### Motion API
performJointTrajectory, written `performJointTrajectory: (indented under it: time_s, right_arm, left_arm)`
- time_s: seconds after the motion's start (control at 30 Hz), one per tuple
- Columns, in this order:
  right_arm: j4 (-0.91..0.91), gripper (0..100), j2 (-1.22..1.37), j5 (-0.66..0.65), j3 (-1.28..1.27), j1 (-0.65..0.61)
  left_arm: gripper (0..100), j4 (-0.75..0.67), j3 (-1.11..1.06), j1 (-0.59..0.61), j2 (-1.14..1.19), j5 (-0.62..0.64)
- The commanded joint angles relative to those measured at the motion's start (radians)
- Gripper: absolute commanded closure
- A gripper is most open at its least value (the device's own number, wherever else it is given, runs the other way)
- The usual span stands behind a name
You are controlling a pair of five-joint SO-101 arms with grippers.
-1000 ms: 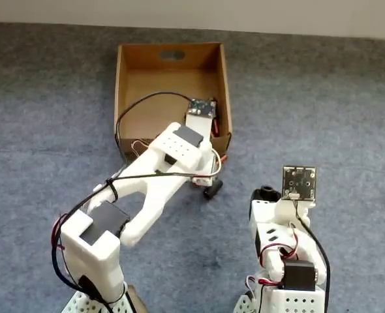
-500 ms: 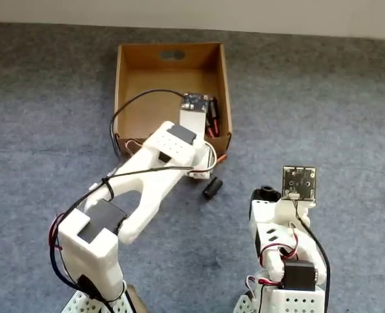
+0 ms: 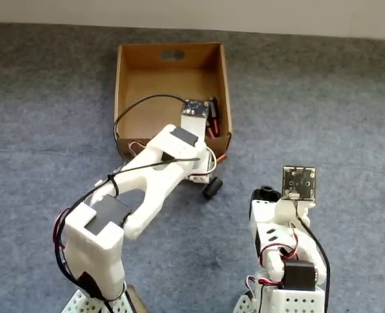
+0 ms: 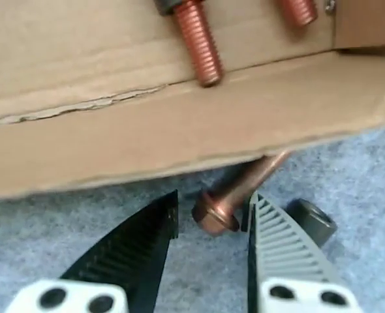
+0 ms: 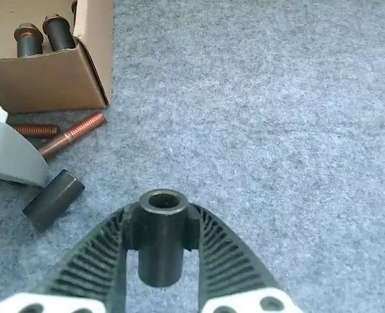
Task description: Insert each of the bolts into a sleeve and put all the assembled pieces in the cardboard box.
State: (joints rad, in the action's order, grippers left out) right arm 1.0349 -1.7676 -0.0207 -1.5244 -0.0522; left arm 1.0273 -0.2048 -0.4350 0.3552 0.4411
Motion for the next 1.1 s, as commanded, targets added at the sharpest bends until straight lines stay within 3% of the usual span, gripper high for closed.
performJointTrajectory:
  time_s: [0.0, 0.13, 0.5, 0.67, 0.87, 1.07]
  right_arm:
    - [-0.001, 99.3, -0.008, 0.006, 0.007, 0.007]
    - [-0.002, 99.3, -0.008, 0.006, 0.007, 0.007]
    - [-0.002, 99.3, -0.008, 0.006, 0.007, 0.007]
    - [-0.001, 99.3, -0.008, 0.006, 0.005, 0.007]
    - [0.001, 99.3, -0.008, 0.006, 0.005, 0.007]
    - [0.001, 99.3, -0.008, 0.006, 0.005, 0.007]
  left_arm:
    - [91, 0.0, -0.002, 0.008, -0.038, 0.0]
    - [99, 0.002, -0.005, 0.008, -0.07, 0.0]
    - [99, 0.15, -0.005, 0.039, -0.153, -0.002]
    - [99, 0.292, -0.008, 0.065, -0.237, -0.032]
    - [99, 0.35, -0.133, 0.131, -0.317, -0.374]
    - [99, 0.345, -0.214, 0.289, -0.323, -0.901]
